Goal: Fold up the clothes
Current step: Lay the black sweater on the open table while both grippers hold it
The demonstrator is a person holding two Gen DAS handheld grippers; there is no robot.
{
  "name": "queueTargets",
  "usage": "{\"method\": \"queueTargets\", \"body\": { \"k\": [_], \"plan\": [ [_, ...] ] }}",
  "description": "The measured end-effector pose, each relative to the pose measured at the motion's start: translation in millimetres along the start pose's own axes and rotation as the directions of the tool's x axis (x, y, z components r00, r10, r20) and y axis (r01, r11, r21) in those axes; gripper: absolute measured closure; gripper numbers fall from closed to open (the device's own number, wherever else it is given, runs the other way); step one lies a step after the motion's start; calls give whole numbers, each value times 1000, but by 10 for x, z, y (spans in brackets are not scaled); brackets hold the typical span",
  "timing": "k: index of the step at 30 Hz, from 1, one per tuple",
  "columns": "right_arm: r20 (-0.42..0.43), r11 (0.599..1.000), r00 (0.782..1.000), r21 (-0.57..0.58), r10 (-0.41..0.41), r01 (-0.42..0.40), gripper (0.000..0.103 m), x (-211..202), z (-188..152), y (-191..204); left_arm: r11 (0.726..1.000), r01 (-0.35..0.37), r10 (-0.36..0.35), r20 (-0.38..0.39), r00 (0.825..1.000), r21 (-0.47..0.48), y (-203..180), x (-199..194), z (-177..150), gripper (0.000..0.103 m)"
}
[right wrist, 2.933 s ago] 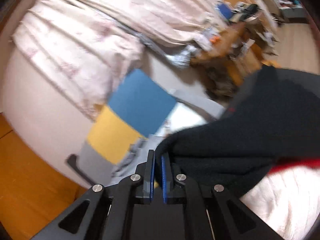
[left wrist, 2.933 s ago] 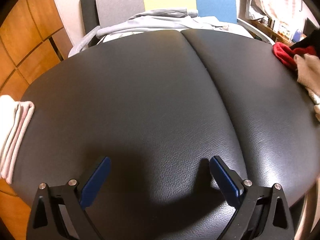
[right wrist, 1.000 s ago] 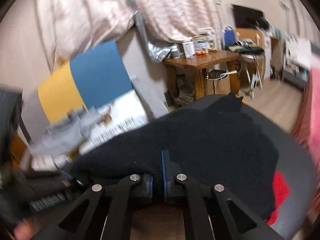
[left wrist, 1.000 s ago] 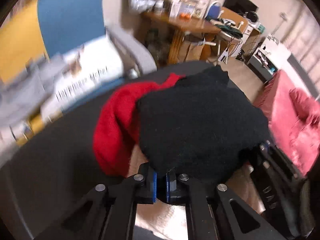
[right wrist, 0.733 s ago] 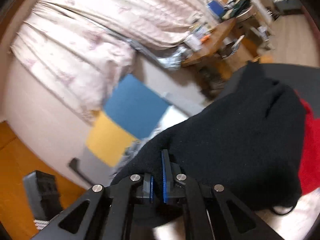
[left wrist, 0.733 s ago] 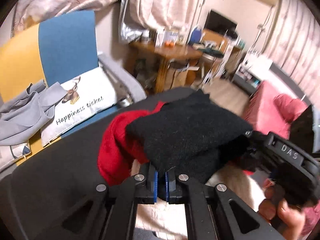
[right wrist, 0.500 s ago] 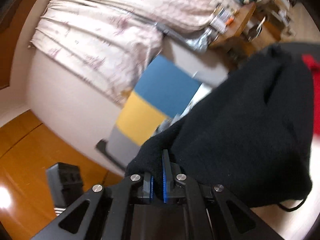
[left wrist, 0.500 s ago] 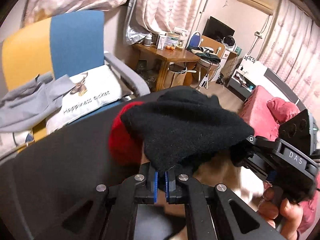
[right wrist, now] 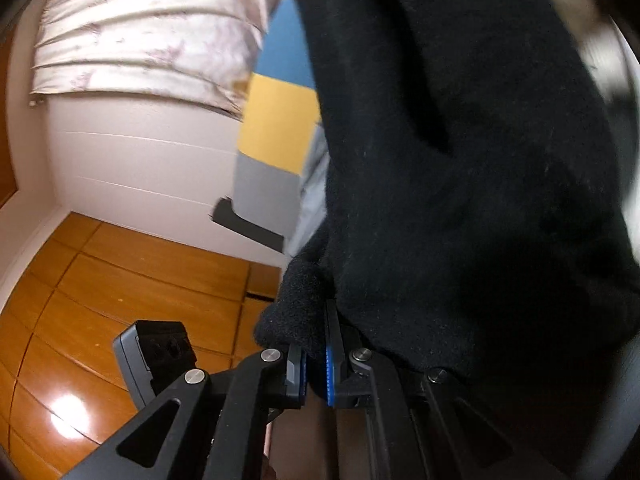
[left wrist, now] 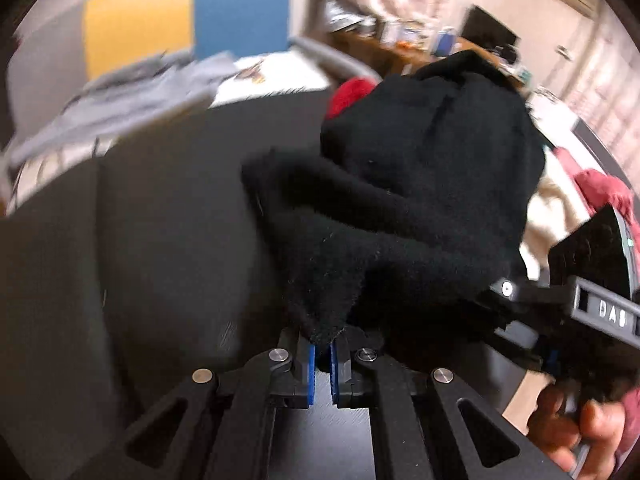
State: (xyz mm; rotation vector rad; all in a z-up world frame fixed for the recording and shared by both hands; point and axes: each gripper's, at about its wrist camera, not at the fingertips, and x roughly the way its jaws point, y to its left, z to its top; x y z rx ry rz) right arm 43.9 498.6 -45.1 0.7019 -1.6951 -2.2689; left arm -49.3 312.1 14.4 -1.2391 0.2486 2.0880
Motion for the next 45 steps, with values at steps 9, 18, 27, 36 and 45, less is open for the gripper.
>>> {"method": "queueTargets", "body": {
  "k": [9,18,27,36,45],
  "plan": [
    [9,969,972,-77,-235,235,100,246,-622,9,997,-62,64,33,997,-37,297,-197,-584,97],
    [49,842,946,-443,-322,309,97,577,-1054,938,980,-191,198,138,970,-61,691,-816,-881,97],
    [-110,898,950,-373,-291,232,97,1148,-1327,953,949,-262,285,128,950,-176,1333,-1231,-1333,97],
    [-188,882,933,-426,-305,203,94,1651,-1702,1278,910,-323,365,135,921,-261,1619,-1408,-1488,97],
    [-308,860,895,-490,-322,141,94,2265,-2193,1434,848,-381,448,114,887,-368,2047,-1635,-1818,97]
  ]
}}
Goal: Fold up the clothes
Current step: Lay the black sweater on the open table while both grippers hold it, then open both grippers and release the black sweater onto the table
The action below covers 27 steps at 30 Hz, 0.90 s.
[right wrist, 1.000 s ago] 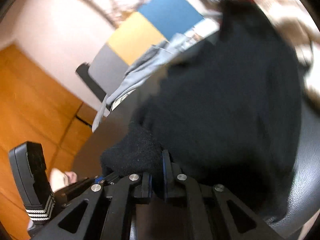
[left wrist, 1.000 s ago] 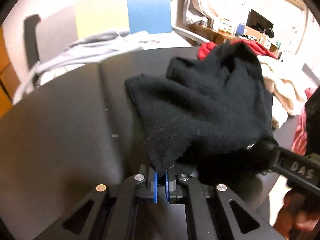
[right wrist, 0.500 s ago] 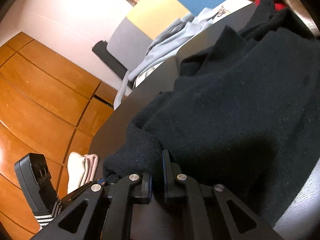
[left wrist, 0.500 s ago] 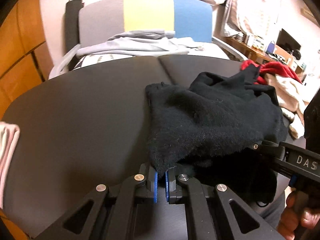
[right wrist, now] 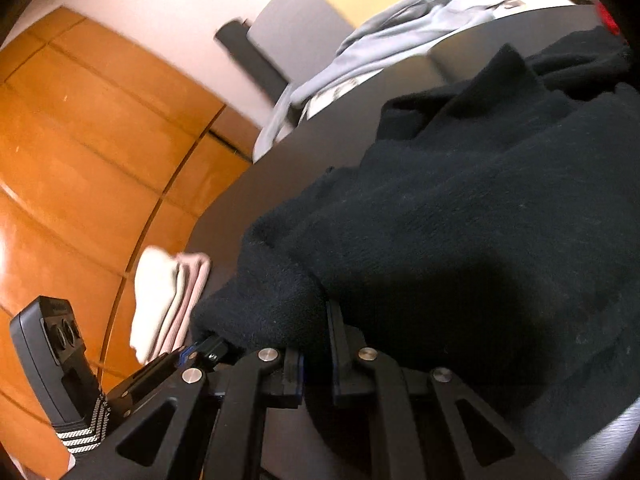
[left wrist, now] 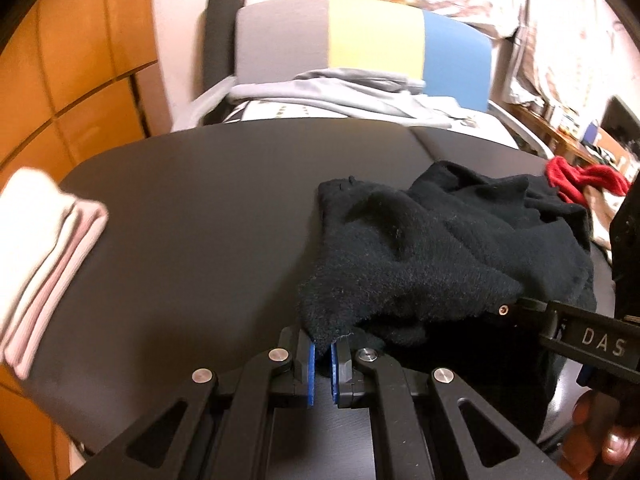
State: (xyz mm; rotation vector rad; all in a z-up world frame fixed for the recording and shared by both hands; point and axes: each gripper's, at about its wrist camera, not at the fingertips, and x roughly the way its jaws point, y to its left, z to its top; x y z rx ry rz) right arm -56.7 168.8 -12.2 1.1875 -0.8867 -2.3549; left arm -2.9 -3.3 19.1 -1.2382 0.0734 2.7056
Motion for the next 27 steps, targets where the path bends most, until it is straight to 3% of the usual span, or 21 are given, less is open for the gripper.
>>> {"method": "queueTargets", "body": {
  "k": [4,6,8,14,20,22,24,27],
  "plan": [
    [-41,998,999,-63,-4,1,94,188,-96,193,999,-27,26,-18,1000,-42,263,14,-123,97],
    [-67,997,998,-82,1,-7,85,283,-136,253,998,-44,42,-34,999,-51,344,49,-185,97],
    [-85,994,996,-106,0,-9,83,333,-185,323,997,-58,55,-50,997,-53,387,80,-253,97],
    [-32,960,994,-266,-103,91,75,66,-311,474,994,-109,109,-38,993,-4,309,46,-393,89],
    [42,947,981,-258,-188,192,70,-330,-368,336,986,-162,163,-45,986,29,228,12,-428,74],
    [61,945,977,-249,-203,212,70,-442,-378,272,987,-163,164,-62,985,10,245,-3,-421,52],
    [87,943,970,-230,-226,240,70,-543,-382,217,987,-160,159,-60,985,-11,264,-49,-439,37],
    [119,942,958,-187,-261,280,70,-687,-382,103,985,-173,173,-40,984,2,275,-111,-461,37]
  ]
}}
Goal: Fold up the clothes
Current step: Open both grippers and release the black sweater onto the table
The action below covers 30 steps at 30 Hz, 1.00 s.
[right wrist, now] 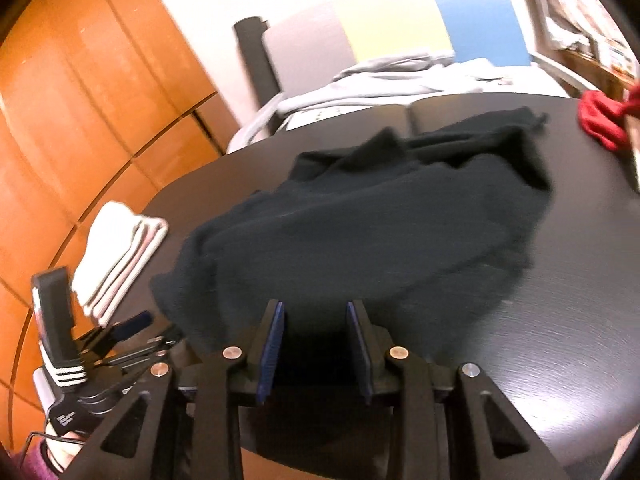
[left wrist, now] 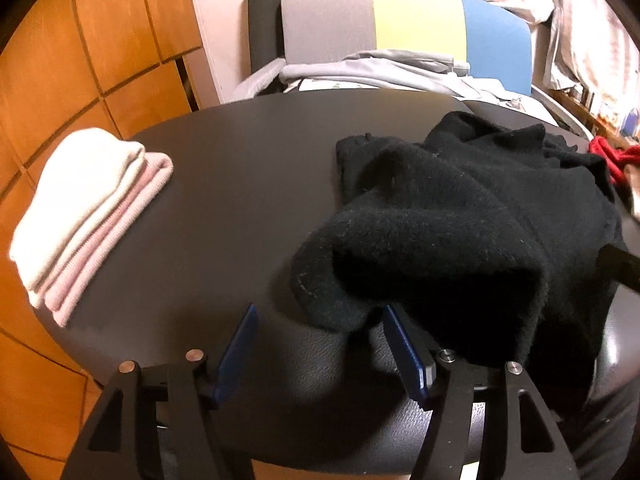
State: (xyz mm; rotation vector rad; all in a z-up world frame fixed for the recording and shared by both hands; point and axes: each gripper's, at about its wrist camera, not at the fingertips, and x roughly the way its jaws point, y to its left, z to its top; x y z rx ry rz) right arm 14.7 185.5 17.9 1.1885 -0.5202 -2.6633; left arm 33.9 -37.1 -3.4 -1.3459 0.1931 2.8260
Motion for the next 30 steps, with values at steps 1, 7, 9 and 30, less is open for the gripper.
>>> {"method": "queueTargets", "body": {
  "k": [1,7,9,30],
  "plan": [
    [3,1000,1000,14,-10,10,70,-24,-6,-51,1000,-6,6,1,1000,8,3,-10,-2,36],
    [-2,992,999,115,-47,47,69,-102,-73,-347,1000,-3,3,6,1000,8,13,-83,-40,30],
    [-6,991,998,120,-56,56,68,-122,-115,-394,1000,-4,4,13,1000,22,4,-94,-49,29],
    [4,956,998,288,-62,58,56,-17,314,-960,906,-44,-89,290,953,422,-734,-332,89,1]
  ]
}}
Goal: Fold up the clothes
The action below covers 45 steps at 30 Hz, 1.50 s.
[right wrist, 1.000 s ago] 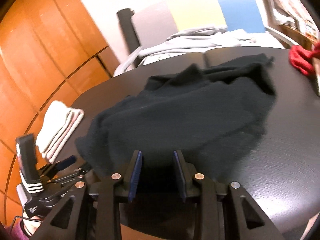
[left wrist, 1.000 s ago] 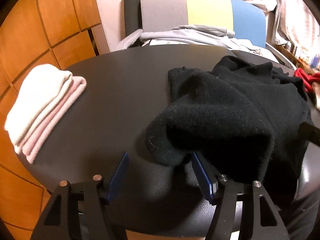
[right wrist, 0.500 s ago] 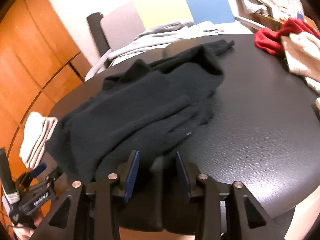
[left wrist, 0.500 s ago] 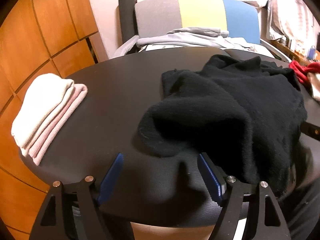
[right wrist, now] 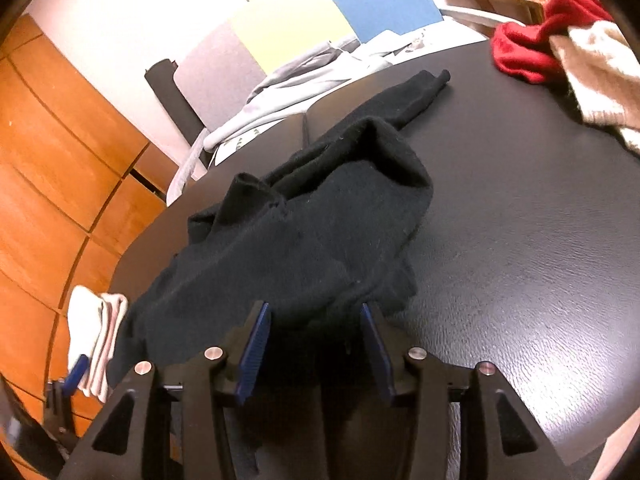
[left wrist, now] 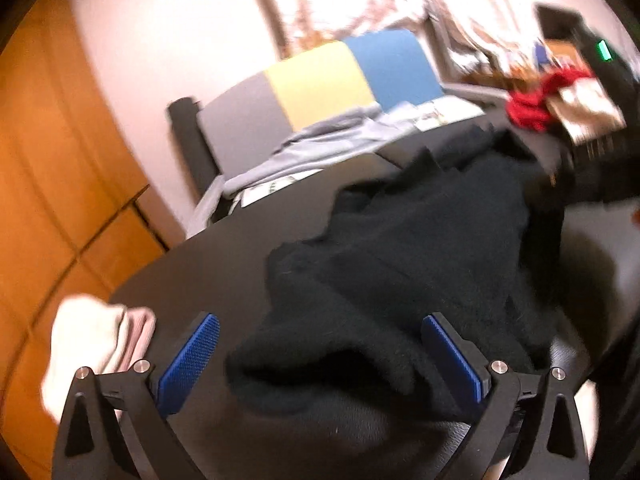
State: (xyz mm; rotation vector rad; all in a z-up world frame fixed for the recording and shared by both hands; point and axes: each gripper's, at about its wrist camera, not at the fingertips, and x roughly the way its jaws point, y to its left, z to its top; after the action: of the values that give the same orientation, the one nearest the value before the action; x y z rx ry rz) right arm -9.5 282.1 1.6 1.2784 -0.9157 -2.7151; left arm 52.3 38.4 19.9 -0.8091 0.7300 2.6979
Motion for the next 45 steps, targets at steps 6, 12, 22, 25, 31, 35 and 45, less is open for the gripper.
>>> {"method": "queueTargets", "body": {
  "k": [6,12,22,25,31,35,45],
  "plan": [
    [-51,1000,999,-10,-12,12,54,221,139,-27,997,36,-28,-110,994,66,-168,421,-74,0],
    [6,996,1000,-91,-10,10,91,248,178,63,986,122,-139,-148,979,-116,-19,457,-24,51],
    [140,996,987,14,80,-82,92,-244,181,-121,927,271,-308,-113,945,-257,84,173,-28,76],
    [120,999,993,42,24,-29,77,-268,172,-216,893,311,-371,-140,918,-326,252,191,-13,42],
    [96,995,993,64,68,-75,69,-404,9,-334,961,144,-162,-58,985,-237,644,73,115,6],
    [-21,975,976,62,217,-216,68,-244,-200,-184,996,0,-2,-25,1000,-92,701,177,278,6],
    [-205,955,932,59,297,-292,57,147,-527,102,980,133,-142,-51,989,-149,995,889,704,6]
  ]
}}
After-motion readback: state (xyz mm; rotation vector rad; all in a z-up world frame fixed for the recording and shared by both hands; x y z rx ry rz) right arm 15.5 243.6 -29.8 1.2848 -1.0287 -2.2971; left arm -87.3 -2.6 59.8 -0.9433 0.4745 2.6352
